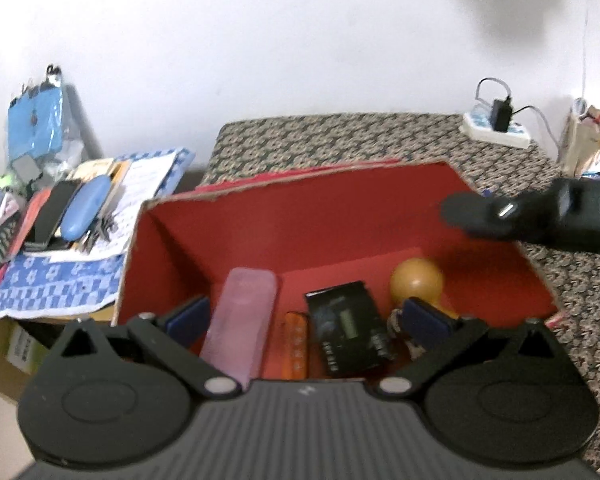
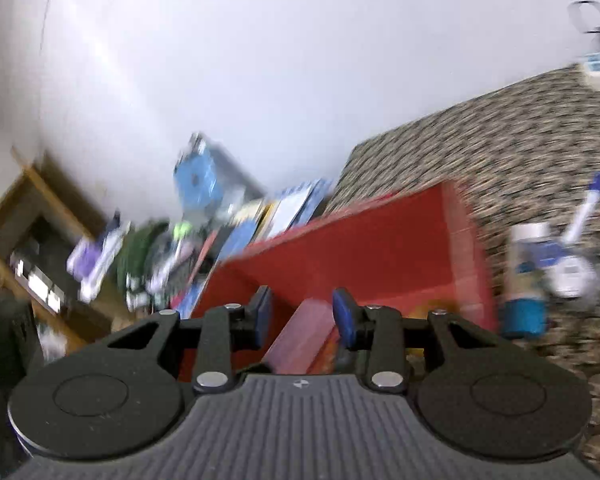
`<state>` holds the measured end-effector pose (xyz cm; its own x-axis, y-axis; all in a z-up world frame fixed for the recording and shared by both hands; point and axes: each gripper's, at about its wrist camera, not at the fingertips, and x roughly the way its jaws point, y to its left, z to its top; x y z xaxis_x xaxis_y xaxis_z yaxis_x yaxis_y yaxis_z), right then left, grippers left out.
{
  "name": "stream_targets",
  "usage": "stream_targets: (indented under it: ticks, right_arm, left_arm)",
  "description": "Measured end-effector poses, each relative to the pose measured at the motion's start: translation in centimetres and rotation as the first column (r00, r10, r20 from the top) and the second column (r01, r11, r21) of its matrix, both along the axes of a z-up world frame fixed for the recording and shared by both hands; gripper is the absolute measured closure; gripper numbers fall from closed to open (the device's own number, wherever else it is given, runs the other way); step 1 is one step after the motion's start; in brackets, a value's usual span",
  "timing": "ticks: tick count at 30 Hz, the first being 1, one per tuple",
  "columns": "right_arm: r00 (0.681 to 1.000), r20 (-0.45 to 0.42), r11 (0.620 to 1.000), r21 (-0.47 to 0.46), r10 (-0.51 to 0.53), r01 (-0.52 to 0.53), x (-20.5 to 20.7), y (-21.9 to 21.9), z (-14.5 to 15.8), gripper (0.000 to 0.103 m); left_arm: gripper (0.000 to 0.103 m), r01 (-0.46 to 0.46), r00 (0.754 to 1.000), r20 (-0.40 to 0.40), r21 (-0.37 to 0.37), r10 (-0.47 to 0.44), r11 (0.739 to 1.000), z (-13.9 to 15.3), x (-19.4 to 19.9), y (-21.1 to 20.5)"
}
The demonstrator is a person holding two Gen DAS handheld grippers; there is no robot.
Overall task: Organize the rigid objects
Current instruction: 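Move the right tool out of the box to the small blue-white package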
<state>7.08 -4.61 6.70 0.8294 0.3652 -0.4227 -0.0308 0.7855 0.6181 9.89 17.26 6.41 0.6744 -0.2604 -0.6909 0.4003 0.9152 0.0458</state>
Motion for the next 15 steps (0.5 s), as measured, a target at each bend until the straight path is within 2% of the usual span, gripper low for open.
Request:
stream_targets:
  ticks: [3,6,8,11,14,15]
  right_arm:
    - [0.994,0.0,0.994,0.024,-0.107,0.107,-1.7,-3.9,0.4,0.084]
    - [0.988,-0.04,0.989,-0.02,-0.148,0.147,-2.3,-6.4,-0.2,0.084]
    - [0.981,-0.089,0.983,-0.073,-0.173,0.167,-2.3,-7.6,-1.5,0.084]
    - [0.968,-0.185,0.983,-0.106,-0.17,0.152,-1.7,-8.6,-4.3,0.084]
    - [0.962,-0.248,0.983,-0.166,-0.117,0.077,-1.0,-8.2,-6.6,0.084]
    - [0.961,-0.259,0.98,-0.195,-0.097,0.046,-0.7,-7.7,-7.3,0.084]
  left_arm:
    - [0.004,0.0,1.0,0.009,-0.034,0.0,0.999,0.5,-1.2,-0.6]
    - [0.005,0.007,1.0,-0.01,-0.098,-0.008,0.995,1.0,-2.7,-1.2]
    - [0.005,0.016,1.0,-0.01,-0.114,-0.017,0.993,0.9,-3.6,-1.8]
    - [0.005,0.031,0.999,-0.034,-0.148,-0.036,0.989,0.3,-5.1,-2.9]
    - [0.004,0.02,0.998,-0.058,-0.164,-0.03,0.986,-0.5,-6.3,-4.1]
    - [0.004,0.006,0.999,-0.043,-0.153,-0.013,0.988,-0.6,-6.9,-4.5]
